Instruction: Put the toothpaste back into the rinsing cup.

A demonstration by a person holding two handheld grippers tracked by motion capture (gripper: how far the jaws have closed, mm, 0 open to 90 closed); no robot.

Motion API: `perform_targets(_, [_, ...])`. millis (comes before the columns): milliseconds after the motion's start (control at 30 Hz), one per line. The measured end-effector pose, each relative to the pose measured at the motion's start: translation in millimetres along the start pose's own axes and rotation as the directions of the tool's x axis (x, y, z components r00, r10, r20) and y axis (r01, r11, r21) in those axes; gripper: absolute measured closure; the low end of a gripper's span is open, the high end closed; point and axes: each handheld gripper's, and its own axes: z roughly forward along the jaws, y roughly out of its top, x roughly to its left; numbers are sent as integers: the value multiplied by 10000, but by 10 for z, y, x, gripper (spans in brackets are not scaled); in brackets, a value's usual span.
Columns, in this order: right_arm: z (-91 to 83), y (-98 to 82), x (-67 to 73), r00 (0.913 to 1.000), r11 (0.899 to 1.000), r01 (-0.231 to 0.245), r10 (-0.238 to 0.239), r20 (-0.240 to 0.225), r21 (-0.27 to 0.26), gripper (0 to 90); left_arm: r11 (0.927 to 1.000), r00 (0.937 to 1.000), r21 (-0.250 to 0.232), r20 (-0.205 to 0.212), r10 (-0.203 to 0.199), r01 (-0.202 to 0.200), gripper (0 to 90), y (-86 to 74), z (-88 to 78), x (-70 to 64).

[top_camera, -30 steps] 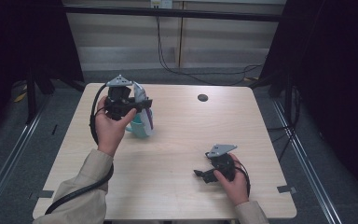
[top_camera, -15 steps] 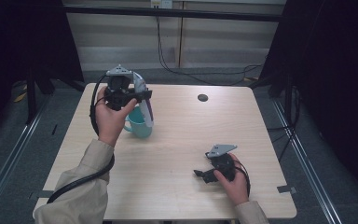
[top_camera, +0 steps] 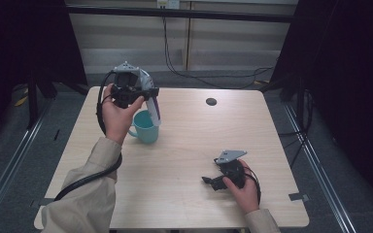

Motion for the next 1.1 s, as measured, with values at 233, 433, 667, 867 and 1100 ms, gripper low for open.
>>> perform_targets(233, [0, 0, 0, 10000, 10000, -4, 4, -3, -1, 135, 10000, 9999, -61, -151, -7, 6, 759, 50, 32, 76])
perform_targets(433, [0, 0, 0, 10000, 10000, 0, 0, -4, -3, 135, 9999, 9991, -98, -411, -104, 100, 759, 52, 89, 172])
perform_targets(667, [0, 0, -2, 10000, 10000, 17, -17, 9, -14, 135, 9996, 9974, -169, -668, -258, 247, 759, 14, 128, 280])
perform_targets(867, [0, 0, -2, 10000, 10000, 23, -23, 14, -13, 135, 9997, 9955, -52, -920, -239, 235, 758, -79, 170, 348])
perform_targets(1100, [1, 0, -1, 10000, 10000, 33, -33, 0, -21, 135, 9992, 9923, 289, -1214, -256, 293, 757, -203, 266, 408])
